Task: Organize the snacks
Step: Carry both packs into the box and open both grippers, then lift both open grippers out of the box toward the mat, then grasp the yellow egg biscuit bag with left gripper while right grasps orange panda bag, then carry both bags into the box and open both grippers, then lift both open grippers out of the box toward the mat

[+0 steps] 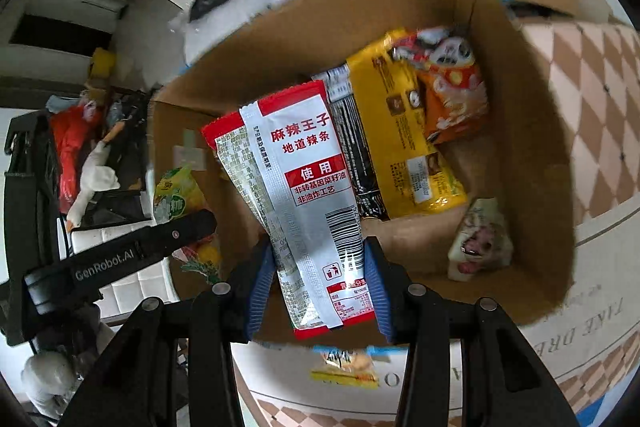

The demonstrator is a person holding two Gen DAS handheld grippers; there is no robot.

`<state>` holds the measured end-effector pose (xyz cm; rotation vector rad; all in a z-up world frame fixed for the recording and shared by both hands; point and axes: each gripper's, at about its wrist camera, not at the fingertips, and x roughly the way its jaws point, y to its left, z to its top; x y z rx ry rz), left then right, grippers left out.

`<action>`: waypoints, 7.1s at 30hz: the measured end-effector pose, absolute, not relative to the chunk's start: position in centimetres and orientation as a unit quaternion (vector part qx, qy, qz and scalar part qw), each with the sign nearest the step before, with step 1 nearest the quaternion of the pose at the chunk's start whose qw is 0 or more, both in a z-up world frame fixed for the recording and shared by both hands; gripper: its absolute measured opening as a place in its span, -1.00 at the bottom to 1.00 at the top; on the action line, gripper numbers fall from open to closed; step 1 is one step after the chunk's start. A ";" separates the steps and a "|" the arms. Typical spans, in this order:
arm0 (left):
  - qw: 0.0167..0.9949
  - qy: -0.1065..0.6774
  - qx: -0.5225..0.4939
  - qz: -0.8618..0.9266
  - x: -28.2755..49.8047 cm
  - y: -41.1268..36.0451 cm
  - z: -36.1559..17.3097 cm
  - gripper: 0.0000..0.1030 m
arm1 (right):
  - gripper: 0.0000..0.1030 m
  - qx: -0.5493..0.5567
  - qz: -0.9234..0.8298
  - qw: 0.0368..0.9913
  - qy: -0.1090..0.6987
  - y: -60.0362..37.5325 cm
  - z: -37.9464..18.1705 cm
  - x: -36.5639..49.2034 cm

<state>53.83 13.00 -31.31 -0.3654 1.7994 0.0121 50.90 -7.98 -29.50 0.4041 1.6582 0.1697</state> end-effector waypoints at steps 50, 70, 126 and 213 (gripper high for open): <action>0.824 0.564 -0.044 0.039 37.5 7.0 -12.7 0.71 | 0.85 -0.026 0.041 0.795 0.605 -11.1 -16.9 39.5; 0.831 0.548 -0.090 0.042 33.0 6.9 -13.8 1.00 | 0.93 0.037 0.073 0.801 0.594 -14.4 -14.4 34.9; 0.718 0.676 -0.164 -0.038 29.3 2.6 -23.3 -0.24 | 0.09 0.119 0.087 0.689 0.709 -16.3 -29.6 29.4; 0.854 0.509 -0.107 0.032 31.0 5.8 -11.1 0.79 | 0.95 0.006 0.071 0.836 0.544 -15.3 -10.8 32.8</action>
